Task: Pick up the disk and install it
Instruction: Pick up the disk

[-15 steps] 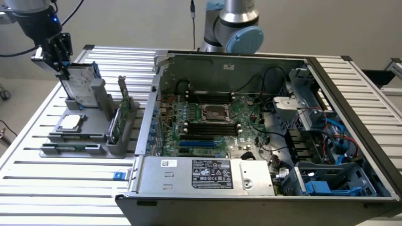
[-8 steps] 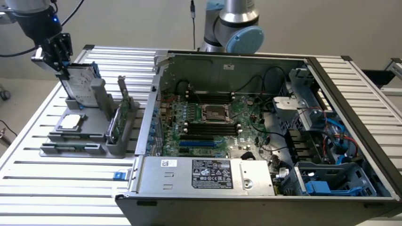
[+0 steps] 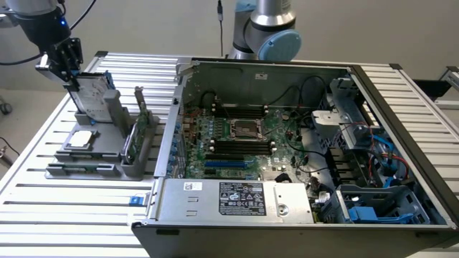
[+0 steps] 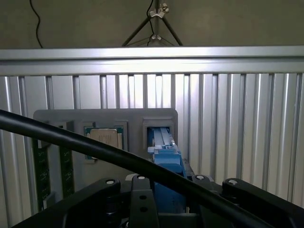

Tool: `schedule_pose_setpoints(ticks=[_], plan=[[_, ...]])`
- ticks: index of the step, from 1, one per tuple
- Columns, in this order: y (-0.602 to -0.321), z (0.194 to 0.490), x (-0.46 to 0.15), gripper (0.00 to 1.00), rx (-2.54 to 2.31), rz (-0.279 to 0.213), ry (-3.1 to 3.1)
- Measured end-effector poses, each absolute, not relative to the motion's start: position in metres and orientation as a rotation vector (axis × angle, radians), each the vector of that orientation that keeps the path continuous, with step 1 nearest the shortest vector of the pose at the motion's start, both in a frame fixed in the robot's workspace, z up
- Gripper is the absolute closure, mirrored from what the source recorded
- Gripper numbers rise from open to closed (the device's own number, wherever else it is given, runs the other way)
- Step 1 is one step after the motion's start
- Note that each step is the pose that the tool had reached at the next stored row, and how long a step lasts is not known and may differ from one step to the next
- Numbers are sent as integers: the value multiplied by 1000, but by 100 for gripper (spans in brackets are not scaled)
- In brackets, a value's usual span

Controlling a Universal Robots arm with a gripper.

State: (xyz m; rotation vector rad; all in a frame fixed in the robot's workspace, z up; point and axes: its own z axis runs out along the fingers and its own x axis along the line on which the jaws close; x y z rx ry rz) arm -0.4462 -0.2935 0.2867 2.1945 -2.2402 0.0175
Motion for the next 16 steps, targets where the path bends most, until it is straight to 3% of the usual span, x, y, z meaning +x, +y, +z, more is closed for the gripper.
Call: schedule_pose_setpoints(ticks=[16], plan=[[-294, 288, -446, 67, 2194, 18, -2241]])
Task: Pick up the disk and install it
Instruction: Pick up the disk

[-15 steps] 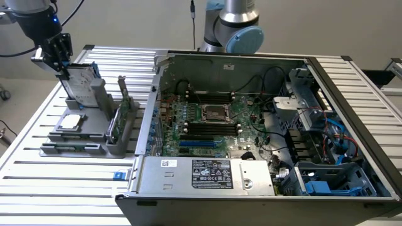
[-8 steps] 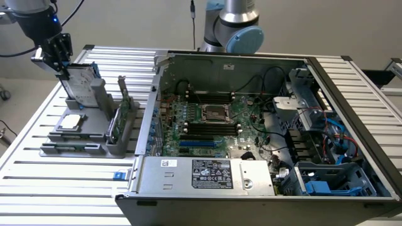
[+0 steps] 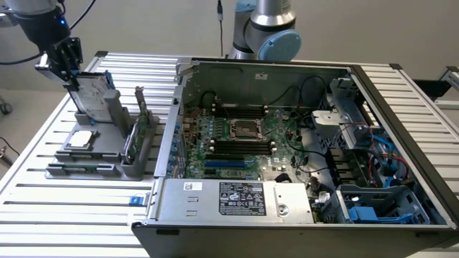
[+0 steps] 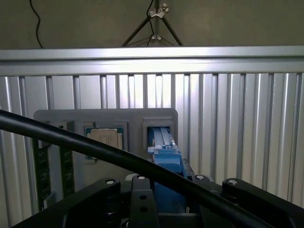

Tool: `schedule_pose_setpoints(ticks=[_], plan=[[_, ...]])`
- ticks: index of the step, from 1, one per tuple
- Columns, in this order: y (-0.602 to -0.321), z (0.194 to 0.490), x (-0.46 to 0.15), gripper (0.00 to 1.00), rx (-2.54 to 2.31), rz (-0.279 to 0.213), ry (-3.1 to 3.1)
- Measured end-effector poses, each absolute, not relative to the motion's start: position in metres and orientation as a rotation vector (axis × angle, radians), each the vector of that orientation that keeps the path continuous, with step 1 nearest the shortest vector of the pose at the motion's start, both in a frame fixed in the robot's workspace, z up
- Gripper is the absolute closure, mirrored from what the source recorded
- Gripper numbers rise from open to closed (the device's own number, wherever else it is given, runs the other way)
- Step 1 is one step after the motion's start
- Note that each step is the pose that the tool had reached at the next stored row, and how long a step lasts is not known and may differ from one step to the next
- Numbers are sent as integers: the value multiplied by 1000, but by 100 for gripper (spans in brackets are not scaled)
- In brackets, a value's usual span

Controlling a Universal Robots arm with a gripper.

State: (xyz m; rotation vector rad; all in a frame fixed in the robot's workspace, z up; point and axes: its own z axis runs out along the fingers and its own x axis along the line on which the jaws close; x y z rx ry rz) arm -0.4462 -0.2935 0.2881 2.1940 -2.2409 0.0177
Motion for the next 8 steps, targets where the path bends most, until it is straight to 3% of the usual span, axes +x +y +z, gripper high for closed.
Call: schedule_pose_setpoints(ticks=[8], plan=[[-293, 295, -446, 67, 2194, 17, -2241]])
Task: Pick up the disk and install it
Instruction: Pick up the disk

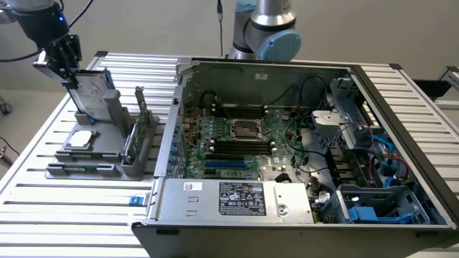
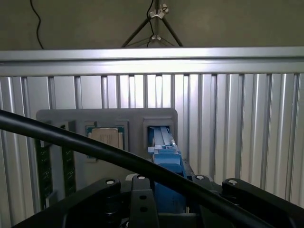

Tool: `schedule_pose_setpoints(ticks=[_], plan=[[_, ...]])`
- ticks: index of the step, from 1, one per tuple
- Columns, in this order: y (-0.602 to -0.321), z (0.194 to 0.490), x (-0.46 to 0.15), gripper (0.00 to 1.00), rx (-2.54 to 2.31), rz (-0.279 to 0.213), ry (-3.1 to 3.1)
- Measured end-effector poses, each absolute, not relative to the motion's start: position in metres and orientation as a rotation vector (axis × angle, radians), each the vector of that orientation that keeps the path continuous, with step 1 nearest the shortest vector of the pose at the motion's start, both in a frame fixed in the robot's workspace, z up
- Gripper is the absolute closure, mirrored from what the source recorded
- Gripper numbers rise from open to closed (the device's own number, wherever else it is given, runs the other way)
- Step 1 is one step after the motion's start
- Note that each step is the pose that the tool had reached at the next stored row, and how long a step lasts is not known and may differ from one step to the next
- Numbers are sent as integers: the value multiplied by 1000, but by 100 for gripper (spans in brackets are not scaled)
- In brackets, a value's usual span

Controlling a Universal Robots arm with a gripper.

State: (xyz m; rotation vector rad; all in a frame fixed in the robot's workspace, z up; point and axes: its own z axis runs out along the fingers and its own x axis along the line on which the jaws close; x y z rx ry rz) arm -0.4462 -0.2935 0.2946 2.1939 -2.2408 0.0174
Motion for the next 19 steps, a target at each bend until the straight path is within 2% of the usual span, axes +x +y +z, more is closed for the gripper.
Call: schedule_pose_setpoints(ticks=[11, 19], plan=[[-294, 312, -446, 67, 2194, 18, -2241], [-294, 341, -446, 67, 2194, 18, -2241]])
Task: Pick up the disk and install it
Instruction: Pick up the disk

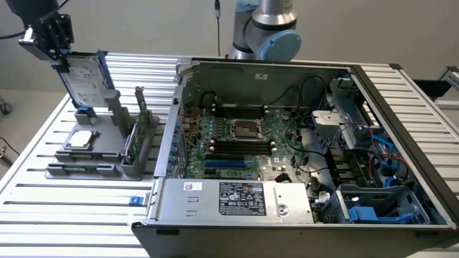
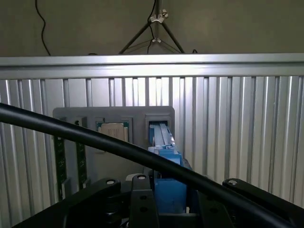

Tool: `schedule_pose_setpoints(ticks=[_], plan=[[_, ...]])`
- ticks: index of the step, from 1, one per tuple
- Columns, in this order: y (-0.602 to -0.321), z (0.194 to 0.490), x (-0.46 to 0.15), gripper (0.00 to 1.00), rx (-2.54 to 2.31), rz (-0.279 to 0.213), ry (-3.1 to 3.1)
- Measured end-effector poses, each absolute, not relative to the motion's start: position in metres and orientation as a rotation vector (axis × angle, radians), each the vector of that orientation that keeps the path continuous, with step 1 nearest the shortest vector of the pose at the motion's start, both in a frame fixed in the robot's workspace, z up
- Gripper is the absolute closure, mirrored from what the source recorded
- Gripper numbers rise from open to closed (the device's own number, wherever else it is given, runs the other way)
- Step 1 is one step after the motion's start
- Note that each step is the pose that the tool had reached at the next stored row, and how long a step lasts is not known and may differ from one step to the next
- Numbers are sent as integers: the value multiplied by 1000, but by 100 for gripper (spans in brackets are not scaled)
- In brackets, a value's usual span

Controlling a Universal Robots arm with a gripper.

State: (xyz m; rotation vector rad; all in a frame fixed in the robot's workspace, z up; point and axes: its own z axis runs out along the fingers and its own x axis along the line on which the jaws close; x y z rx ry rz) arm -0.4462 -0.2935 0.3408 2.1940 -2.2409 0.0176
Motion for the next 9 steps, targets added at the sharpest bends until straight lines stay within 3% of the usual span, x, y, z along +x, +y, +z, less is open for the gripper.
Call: schedule_pose_setpoints(ticks=[9], plan=[[-294, 377, -444, 67, 2194, 18, -2241]])
